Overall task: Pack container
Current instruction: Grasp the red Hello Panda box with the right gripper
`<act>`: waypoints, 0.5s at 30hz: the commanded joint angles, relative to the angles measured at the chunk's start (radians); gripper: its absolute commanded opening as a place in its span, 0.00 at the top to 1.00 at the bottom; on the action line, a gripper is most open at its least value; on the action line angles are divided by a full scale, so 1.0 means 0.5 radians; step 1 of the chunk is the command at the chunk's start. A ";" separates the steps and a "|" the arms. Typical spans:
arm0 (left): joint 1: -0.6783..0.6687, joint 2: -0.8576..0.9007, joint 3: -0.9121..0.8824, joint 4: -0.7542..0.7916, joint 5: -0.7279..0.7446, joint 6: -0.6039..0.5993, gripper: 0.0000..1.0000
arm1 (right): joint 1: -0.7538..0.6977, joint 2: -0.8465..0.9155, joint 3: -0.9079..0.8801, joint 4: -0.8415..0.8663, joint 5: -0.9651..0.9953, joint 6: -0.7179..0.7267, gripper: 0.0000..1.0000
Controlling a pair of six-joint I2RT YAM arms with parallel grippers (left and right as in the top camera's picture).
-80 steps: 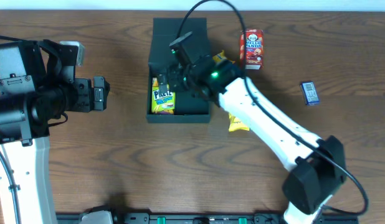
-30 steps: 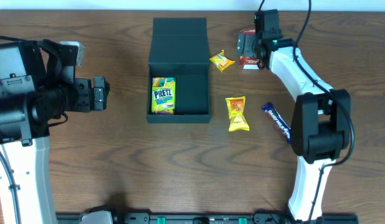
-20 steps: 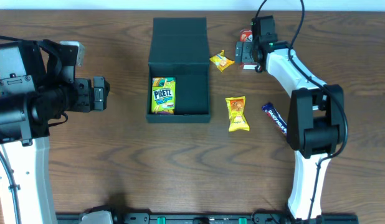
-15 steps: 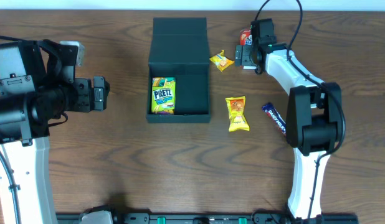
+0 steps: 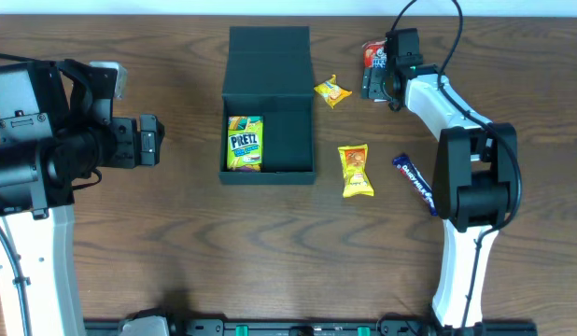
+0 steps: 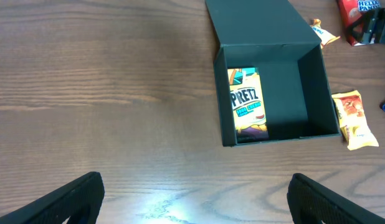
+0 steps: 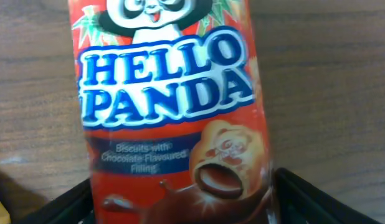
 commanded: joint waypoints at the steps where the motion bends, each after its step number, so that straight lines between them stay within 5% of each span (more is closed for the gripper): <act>1: 0.003 -0.006 0.031 0.006 -0.012 -0.014 0.05 | -0.010 0.031 0.002 -0.027 -0.003 -0.002 0.27; 15: 0.003 -0.006 0.031 0.006 -0.012 -0.014 0.05 | -0.006 -0.144 0.057 -0.166 -0.004 -0.009 0.36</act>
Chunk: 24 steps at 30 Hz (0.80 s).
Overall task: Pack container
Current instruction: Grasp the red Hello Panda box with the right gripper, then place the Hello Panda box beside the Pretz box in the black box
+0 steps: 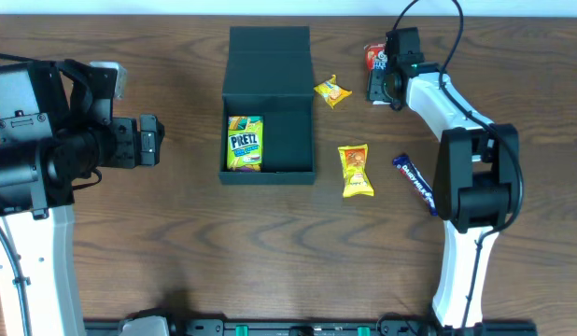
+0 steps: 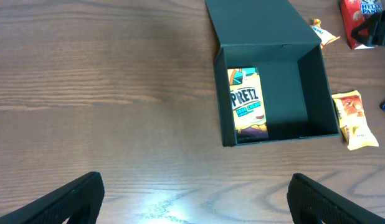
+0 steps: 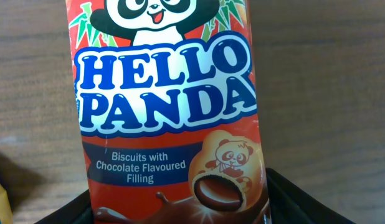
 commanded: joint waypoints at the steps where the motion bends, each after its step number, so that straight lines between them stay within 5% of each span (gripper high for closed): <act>1: 0.003 -0.006 0.031 0.006 -0.012 -0.015 0.05 | -0.004 -0.153 0.034 -0.016 -0.002 -0.014 0.36; 13: 0.003 -0.006 0.031 0.006 -0.012 -0.015 0.05 | 0.160 -0.699 0.034 -0.311 -0.200 0.046 0.41; 24: 0.003 -0.006 0.031 0.006 -0.012 -0.015 0.05 | 0.603 -0.786 0.034 -0.747 -0.344 0.298 0.46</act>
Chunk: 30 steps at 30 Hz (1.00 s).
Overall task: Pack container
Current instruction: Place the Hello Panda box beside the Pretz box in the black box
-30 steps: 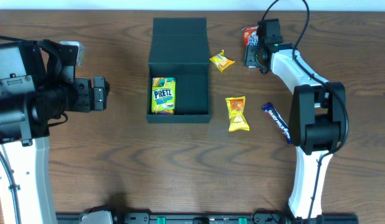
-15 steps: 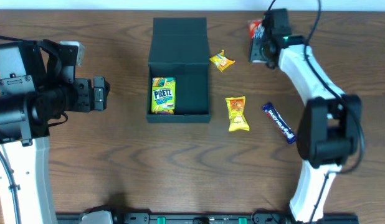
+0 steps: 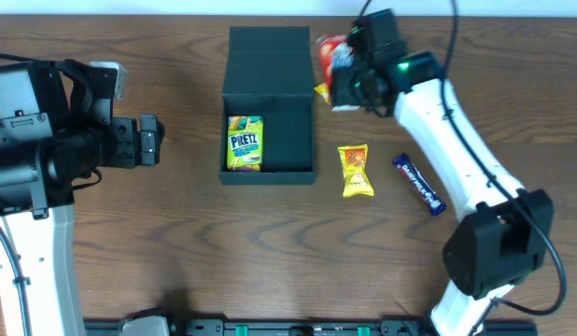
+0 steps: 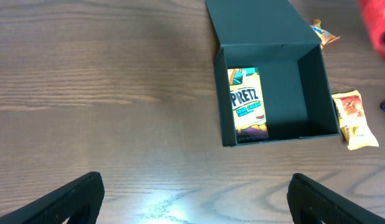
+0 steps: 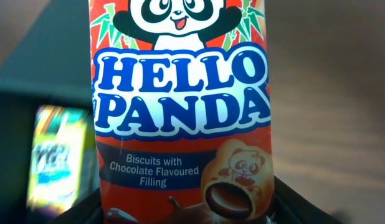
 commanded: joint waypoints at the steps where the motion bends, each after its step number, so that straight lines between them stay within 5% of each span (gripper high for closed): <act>1: 0.003 -0.006 0.031 0.007 -0.012 -0.015 0.05 | 0.146 -0.021 0.025 -0.032 -0.036 0.114 0.46; 17: 0.003 -0.006 0.031 0.007 -0.012 -0.015 0.05 | 0.679 -0.010 -0.013 -0.221 0.478 0.864 0.52; 30: 0.003 -0.006 0.031 0.007 -0.012 -0.015 0.05 | 0.752 0.220 -0.064 -0.063 0.541 0.887 0.52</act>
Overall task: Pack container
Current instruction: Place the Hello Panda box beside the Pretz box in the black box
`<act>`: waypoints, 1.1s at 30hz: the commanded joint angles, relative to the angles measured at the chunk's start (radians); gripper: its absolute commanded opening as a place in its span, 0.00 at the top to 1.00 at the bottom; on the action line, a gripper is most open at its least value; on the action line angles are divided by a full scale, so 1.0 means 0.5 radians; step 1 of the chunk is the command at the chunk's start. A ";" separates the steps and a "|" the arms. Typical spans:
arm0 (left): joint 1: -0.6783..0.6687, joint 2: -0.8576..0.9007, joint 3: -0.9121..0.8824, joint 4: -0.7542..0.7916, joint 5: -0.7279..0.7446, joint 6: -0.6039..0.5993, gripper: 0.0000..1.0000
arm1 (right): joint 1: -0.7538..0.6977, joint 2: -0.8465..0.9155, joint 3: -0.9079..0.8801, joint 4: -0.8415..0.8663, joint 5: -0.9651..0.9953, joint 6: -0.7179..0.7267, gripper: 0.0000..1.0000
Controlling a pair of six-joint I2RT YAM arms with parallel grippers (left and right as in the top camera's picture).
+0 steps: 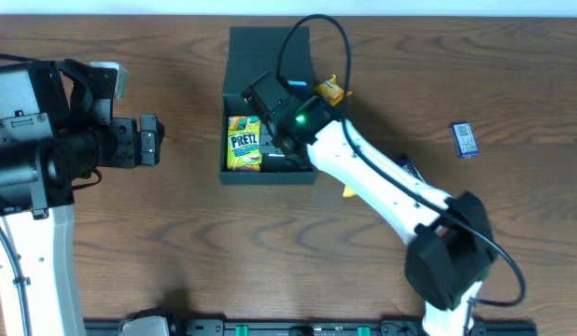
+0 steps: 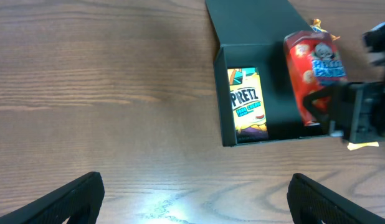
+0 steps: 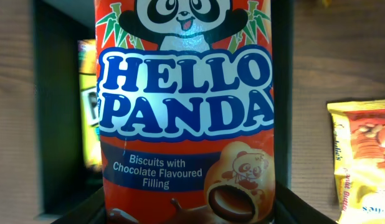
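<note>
A dark open box (image 1: pixel 268 177) lies mid-table with its lid (image 1: pixel 268 56) folded back. A Pretz box (image 1: pixel 244 143) lies flat in its left half. My right gripper (image 3: pixel 186 211) is shut on a red Hello Panda box (image 3: pixel 183 118). It holds that Hello Panda box (image 2: pixel 314 65) over the right half of the dark box (image 2: pixel 273 134). I cannot tell whether it touches the floor. My left gripper (image 2: pixel 195 196) stands open over bare wood, left of the box.
A small yellow packet (image 1: pixel 331 91) lies by the lid's right edge. A larger yellow packet (image 3: pixel 364 155) lies right of the box, mostly under my right arm in the overhead view. A small blue packet (image 1: pixel 464 138) lies far right.
My right gripper has moved with the Hello Panda box from above the lid's right edge to over the open box's right half. The left arm has not moved.
The Hello Panda box lay at the far right of the table with my right gripper around it, then shut on it. Then it was held up near the box lid. Now it is over the box beside the Pretz box.
</note>
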 commanded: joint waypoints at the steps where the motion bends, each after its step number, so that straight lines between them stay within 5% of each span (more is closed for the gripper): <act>1: 0.003 -0.006 0.031 0.006 -0.012 -0.015 0.05 | 0.025 0.069 -0.025 0.007 0.058 0.037 0.51; 11: 0.003 -0.006 0.031 0.006 -0.012 -0.015 0.05 | 0.027 0.152 -0.025 0.034 0.058 0.036 0.44; 17: 0.003 -0.006 0.031 0.006 -0.012 -0.015 0.05 | 0.027 0.152 -0.025 0.057 0.057 0.030 0.14; 33: 0.003 -0.006 0.031 0.006 -0.012 -0.015 0.05 | -0.007 -0.021 0.051 0.006 0.027 -0.095 0.08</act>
